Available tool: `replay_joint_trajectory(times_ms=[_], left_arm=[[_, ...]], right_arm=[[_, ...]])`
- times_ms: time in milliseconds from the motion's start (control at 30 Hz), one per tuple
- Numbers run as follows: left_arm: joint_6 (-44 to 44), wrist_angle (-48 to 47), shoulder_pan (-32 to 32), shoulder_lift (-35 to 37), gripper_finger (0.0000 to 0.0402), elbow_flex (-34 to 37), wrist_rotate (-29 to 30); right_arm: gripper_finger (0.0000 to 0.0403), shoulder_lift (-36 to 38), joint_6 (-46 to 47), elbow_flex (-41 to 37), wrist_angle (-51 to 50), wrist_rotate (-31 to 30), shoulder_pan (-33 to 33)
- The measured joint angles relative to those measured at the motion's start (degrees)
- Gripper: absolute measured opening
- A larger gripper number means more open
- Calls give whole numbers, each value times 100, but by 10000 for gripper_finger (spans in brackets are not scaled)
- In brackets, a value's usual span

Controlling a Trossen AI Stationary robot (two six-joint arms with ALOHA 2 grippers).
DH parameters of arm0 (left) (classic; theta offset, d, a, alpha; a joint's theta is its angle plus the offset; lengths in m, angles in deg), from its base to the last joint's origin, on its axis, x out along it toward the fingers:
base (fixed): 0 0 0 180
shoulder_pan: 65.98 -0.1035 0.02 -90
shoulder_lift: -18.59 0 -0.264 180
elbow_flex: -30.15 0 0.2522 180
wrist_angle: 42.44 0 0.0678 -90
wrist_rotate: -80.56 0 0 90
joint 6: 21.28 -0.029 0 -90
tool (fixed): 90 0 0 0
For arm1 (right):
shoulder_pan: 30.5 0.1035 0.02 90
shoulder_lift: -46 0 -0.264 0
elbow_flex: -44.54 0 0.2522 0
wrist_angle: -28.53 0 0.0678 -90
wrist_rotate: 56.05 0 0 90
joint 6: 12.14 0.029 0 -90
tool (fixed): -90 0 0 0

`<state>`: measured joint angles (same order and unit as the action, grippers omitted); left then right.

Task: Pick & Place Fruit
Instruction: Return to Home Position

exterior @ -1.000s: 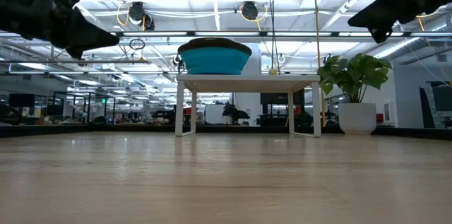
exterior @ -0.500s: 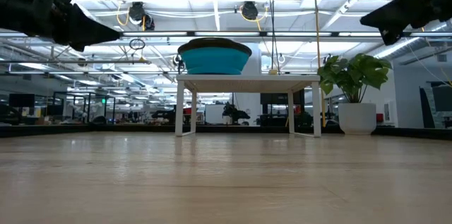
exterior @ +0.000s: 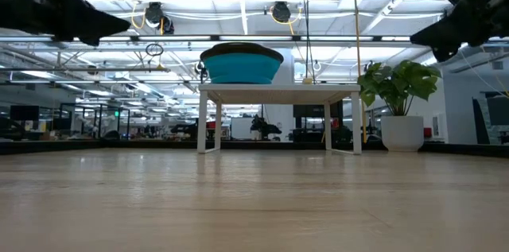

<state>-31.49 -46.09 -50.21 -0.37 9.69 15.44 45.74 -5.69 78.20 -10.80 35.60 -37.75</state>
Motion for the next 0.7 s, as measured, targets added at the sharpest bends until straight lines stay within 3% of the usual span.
replay_joint_trajectory(times_ms=[200, 367, 533, 700], left_arm=[[-305, 217, 291, 170, 21, 0, -36], [-408, 52, 387, 474, 21, 0, 271], [-63, -61, 135, 512, 21, 0, 476], [-332, -410, -230, 514, 21, 0, 472]], right_arm=[[1, 3, 3, -59, -2, 7, 0], [1, 3, -53, -61, 5, 4, 0], [1, 5, -306, -64, 90, -3, 0], [1, 4, -261, -64, 90, -1, 0]])
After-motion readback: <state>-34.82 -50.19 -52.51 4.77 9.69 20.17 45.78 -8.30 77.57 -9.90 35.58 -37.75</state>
